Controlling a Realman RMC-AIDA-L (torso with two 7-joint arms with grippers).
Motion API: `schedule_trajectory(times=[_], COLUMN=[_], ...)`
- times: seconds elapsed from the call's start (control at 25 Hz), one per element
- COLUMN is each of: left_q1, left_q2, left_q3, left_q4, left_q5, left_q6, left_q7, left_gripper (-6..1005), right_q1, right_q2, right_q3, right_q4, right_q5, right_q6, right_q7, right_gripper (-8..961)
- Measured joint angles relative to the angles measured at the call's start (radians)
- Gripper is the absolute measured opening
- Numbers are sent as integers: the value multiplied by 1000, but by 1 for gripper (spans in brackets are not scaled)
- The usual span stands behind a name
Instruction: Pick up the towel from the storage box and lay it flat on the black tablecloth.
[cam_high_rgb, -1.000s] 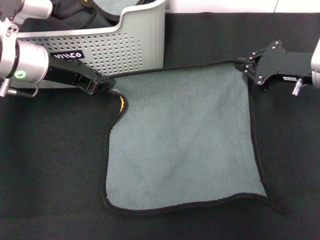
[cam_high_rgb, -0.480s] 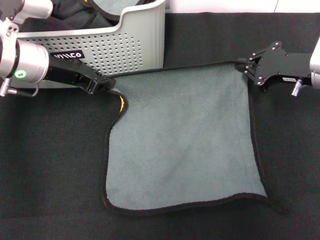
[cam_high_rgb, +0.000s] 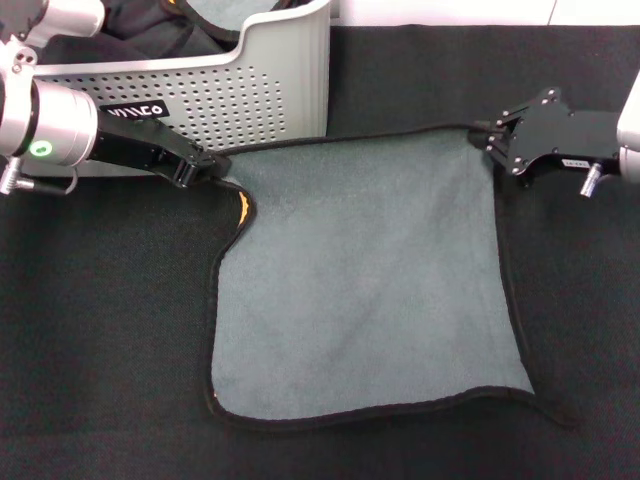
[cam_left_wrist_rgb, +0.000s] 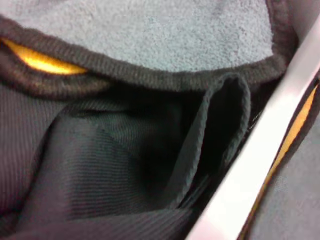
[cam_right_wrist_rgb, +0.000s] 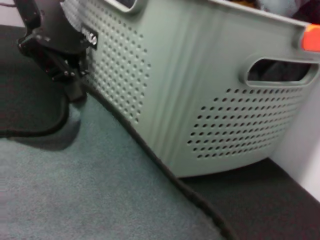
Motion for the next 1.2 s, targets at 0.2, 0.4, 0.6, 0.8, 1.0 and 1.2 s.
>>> schedule_trajectory(times=[0.2, 0.4, 0.6, 0.8, 1.0, 1.2], left_q1=[1, 10, 17, 48, 121, 223], left_q2=[-6, -10, -6, 1, 1, -19], left_q3=[-1, -2, -4, -21, -15, -13], left_q4=[0, 1, 10, 92, 193, 166], left_q5=[-1, -2, -2, -66, -226, -507], left_q6=[1, 1, 8, 95, 332, 637], left_q7=[-40, -35, -32, -28, 114, 499], left_gripper=[81, 252, 367, 468, 507, 509], right_q1=[-4, -8, -35, -138, -238, -302], right_q2=[9, 11, 8, 5, -8, -13], right_q3=[-45, -41, -36, -34, -34, -30], right_q4=[-10, -12, -44, -203, -326, -337], right_q5=[9, 23, 26, 64, 93, 122], right_q6=[59, 68, 68, 16, -184, -520], right_q7=[20, 24, 26, 83, 139, 146], right_gripper=[119, 123, 338, 572, 738, 786])
